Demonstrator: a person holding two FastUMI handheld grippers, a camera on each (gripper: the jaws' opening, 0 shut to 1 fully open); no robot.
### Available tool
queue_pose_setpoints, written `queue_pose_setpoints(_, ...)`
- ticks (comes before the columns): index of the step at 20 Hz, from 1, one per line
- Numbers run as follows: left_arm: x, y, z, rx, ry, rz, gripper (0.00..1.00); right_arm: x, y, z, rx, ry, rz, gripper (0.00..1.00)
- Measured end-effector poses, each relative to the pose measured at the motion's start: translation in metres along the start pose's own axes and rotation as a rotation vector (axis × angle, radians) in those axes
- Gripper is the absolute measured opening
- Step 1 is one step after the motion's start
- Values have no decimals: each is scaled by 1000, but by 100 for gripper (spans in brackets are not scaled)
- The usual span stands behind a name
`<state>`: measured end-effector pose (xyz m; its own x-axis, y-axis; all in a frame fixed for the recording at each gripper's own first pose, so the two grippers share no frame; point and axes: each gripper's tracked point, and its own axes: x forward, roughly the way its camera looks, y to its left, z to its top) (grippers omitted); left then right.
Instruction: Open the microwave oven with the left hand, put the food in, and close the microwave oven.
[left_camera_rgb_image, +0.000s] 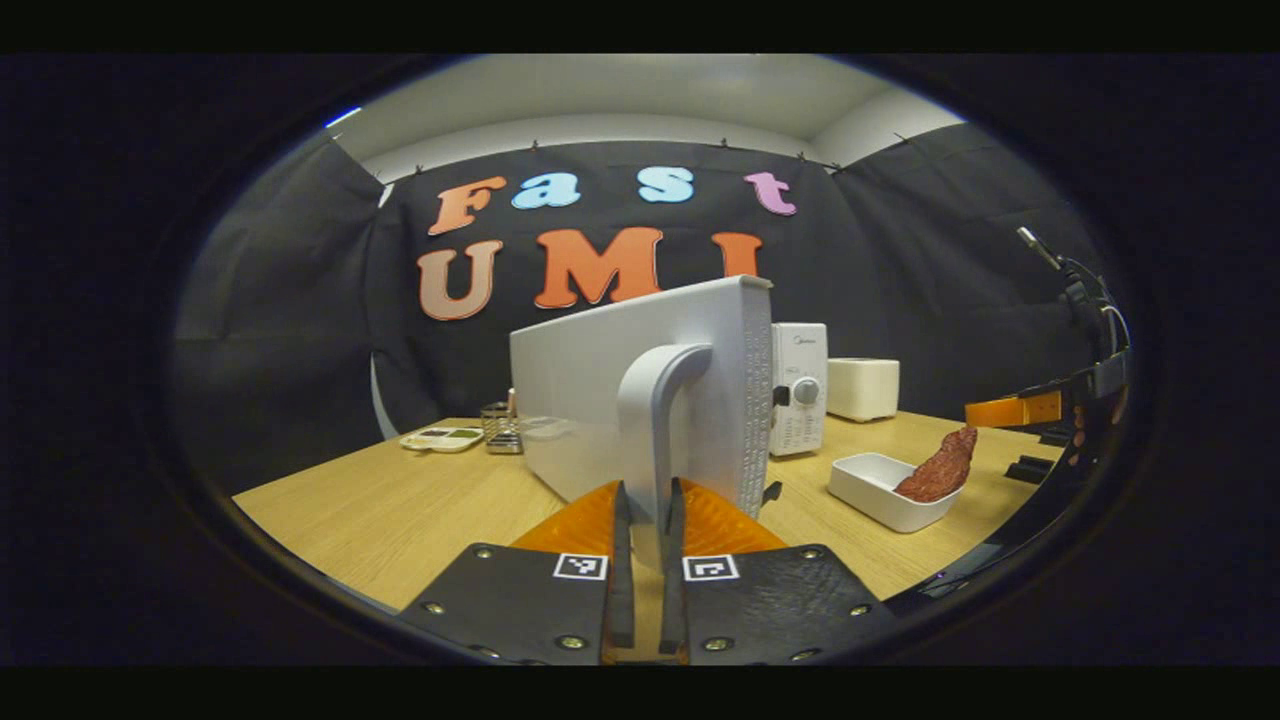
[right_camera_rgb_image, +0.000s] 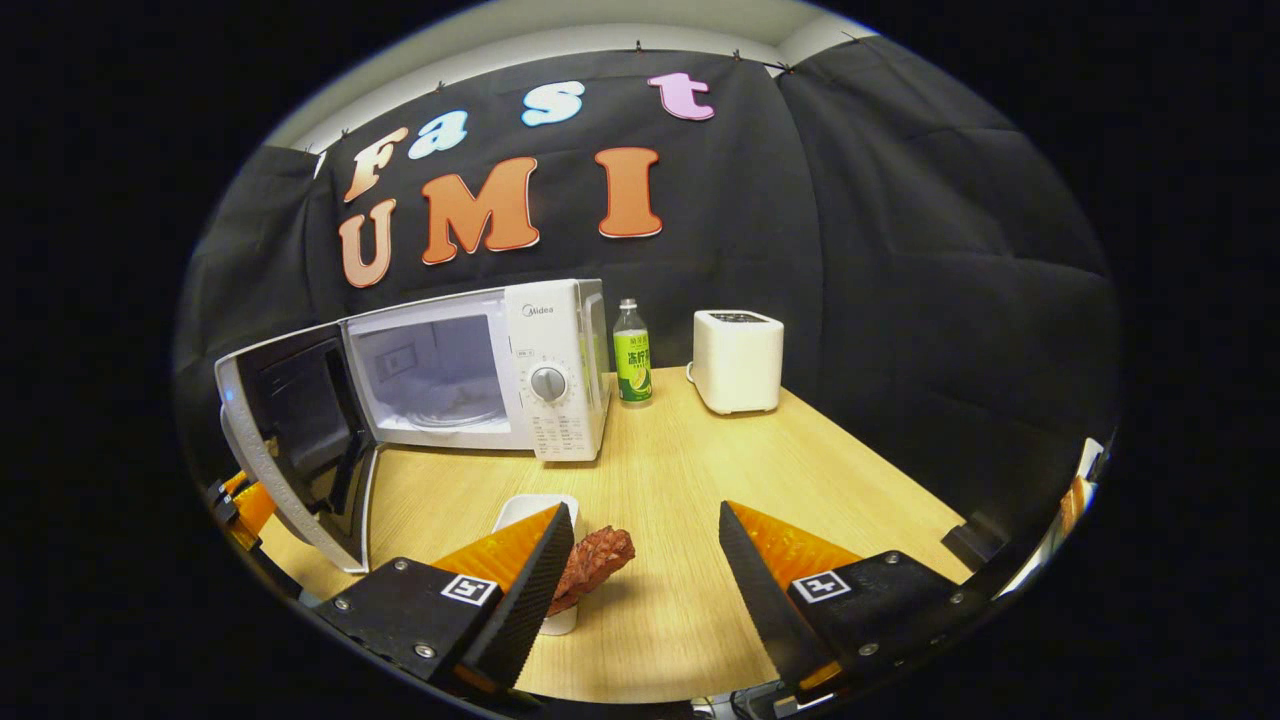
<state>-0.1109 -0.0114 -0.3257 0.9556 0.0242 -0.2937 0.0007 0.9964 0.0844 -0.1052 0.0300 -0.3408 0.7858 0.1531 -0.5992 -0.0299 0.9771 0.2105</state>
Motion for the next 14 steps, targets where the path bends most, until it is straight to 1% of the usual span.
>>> queue_pose_setpoints(1,-6,14,-3,4,5,19,10,1,2,-1,11,7,-3,91)
queue_pose_setpoints(2,-13,28,-4,13,3,39,12,2,5,-2,15,10,-8,90)
queue_pose_setpoints(5,-26,71,-15,45,26,103,12,4,11,-6,-9,21,-29,90)
queue_pose_setpoints(6,-27,79,-14,38,7,95,12,4,14,-7,-9,25,-25,90)
queue_pose_setpoints(8,-33,92,-16,18,9,86,11,6,19,-7,1,28,-26,90)
queue_pose_setpoints(9,-33,99,-18,11,10,80,14,7,19,-7,6,31,-34,90)
queue_pose_setpoints(10,-34,107,-17,1,8,74,11,9,20,-8,12,33,-38,90)
queue_pose_setpoints(12,-35,120,-18,-14,9,51,11,12,22,-10,20,46,-45,90)
queue_pose_setpoints(13,-35,127,-18,-17,10,40,7,13,22,-11,24,50,-50,90)
queue_pose_setpoints(14,-36,133,-17,-20,5,26,11,15,21,-12,28,55,-57,90)
